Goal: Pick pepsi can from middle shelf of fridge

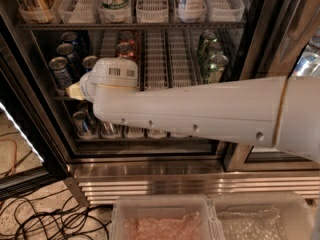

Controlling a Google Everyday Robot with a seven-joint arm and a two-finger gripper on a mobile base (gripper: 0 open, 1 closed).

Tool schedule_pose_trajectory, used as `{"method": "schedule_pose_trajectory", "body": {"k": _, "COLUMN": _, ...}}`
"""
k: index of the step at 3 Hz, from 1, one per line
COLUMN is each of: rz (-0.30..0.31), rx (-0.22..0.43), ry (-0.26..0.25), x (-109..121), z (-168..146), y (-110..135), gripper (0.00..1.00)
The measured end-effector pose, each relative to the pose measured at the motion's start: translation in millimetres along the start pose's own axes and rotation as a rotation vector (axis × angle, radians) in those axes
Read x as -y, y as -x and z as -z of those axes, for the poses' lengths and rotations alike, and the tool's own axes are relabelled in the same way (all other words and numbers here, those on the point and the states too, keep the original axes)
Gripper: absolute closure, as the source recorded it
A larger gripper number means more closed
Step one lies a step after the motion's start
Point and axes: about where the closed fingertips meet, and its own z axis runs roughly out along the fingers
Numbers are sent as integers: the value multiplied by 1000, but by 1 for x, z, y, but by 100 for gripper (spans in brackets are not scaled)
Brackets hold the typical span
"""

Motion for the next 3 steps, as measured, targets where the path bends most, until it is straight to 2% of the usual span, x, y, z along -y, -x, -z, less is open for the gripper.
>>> {"method": "schedule_pose_trajectory", "body": {"k": 2, "rz": 13, "rx": 10, "ry": -53, "x": 21, "z": -11, "y": 3, "gripper": 21}}
{"method": "schedule_pose_trajectory", "body": {"k": 3, "rz": 23, "rx": 13, "ry": -57, "x": 28, "z": -22, "y": 6, "gripper": 22}}
